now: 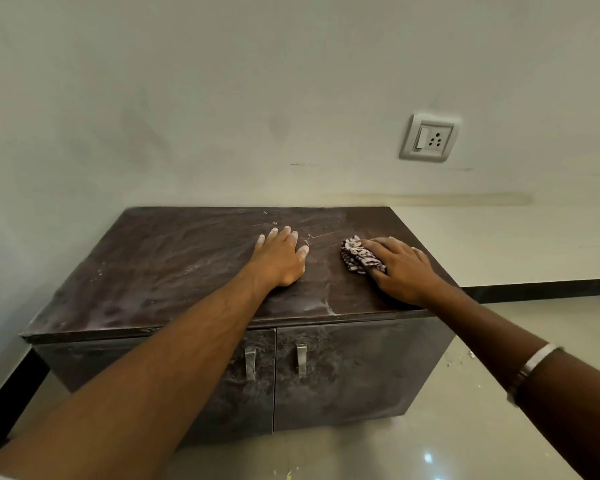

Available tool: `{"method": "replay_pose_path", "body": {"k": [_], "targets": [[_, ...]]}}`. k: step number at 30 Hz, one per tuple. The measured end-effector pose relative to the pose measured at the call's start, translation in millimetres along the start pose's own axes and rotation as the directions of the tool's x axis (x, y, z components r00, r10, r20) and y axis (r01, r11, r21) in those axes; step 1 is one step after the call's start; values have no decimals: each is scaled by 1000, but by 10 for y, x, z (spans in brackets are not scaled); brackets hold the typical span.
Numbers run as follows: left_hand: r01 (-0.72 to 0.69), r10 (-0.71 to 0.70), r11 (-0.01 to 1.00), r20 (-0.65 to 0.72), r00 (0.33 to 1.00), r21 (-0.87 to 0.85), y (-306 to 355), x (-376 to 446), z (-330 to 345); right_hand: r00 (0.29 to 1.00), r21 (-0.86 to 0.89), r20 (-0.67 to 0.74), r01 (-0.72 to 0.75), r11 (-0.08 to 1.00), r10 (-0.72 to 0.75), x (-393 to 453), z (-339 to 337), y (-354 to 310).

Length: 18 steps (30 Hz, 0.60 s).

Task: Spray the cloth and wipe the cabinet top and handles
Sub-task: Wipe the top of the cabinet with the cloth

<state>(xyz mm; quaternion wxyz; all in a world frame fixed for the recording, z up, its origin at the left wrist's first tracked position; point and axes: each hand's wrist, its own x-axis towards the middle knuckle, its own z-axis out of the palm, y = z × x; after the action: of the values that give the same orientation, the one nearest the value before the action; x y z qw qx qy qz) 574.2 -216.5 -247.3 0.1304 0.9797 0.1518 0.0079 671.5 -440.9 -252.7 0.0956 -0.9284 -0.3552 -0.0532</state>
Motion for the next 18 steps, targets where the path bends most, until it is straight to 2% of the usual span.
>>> {"method": "replay_pose_path", "body": {"k": [5,8,12,18], "targets": [[-6,6,1000,-17,1000,17,-17,82,-12,999,16,27,-40,999,40,233,22,-205],[-3,4,1000,-8,1000,16,-5,122,-18,999,27,-5,36,999,-36,213,75,-298],[-11,11,1000,3,1000,17,29,173,-25,993,8,-18,117,993,-117,130,60,-102],[-13,13,1000,3,1000,12,17,225,-33,999,-16,33,-28,999,29,356,17,-26]]}}
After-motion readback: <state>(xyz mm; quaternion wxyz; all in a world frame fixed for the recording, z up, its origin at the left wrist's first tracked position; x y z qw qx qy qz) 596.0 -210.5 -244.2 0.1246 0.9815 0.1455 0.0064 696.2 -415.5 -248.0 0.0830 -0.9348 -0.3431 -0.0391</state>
